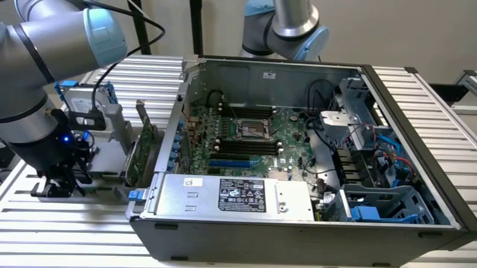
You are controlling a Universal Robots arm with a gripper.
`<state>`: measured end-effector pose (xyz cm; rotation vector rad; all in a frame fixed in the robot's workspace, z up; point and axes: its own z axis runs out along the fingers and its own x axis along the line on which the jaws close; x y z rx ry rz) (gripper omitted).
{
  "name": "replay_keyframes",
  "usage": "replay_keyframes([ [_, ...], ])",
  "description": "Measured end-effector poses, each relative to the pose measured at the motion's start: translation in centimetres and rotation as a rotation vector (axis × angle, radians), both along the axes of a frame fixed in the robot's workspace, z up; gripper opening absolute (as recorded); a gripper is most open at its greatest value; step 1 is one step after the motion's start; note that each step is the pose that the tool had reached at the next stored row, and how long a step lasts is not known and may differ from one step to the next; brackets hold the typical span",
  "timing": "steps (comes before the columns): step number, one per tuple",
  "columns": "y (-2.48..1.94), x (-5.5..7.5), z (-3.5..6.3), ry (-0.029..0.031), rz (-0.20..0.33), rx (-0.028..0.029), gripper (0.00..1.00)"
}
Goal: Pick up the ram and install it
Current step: 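Pick up the ram and move it above insertion slot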
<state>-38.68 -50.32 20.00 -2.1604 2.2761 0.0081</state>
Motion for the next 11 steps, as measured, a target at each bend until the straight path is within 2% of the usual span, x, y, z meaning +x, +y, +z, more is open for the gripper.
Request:
replay_keyframes([
  [11,0.14,0.03,-0.25,0.0029,0.036,0.0008,1.00],
])
